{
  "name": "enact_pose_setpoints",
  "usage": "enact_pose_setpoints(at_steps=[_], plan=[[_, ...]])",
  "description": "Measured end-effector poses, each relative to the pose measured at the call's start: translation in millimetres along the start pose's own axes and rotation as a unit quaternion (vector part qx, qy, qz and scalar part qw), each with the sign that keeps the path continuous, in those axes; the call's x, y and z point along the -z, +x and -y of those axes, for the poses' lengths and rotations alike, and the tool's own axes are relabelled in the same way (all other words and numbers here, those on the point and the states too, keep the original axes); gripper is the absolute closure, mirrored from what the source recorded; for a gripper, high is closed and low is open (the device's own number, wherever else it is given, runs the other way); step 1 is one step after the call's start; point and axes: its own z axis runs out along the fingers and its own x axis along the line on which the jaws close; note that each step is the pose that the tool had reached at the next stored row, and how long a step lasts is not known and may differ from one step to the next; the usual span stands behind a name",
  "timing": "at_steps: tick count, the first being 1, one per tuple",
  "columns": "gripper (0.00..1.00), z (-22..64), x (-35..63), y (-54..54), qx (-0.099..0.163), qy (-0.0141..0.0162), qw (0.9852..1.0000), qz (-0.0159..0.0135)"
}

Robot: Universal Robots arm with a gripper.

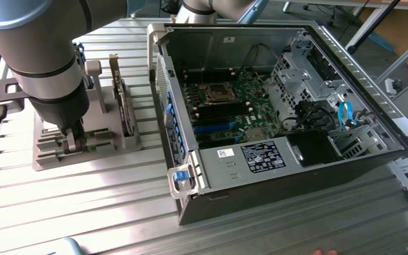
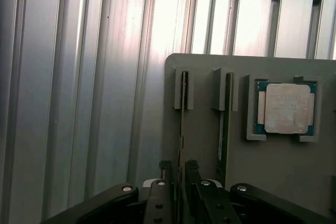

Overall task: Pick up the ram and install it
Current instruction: 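Pick up the ram and move it above insertion slot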

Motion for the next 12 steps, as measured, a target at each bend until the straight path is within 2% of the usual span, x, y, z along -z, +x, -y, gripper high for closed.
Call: enact_pose_setpoints(at_steps=[12], plan=[[0.76,0.1,-4.4,0.0,0.000,0.0000,1.0000,0.0000]])
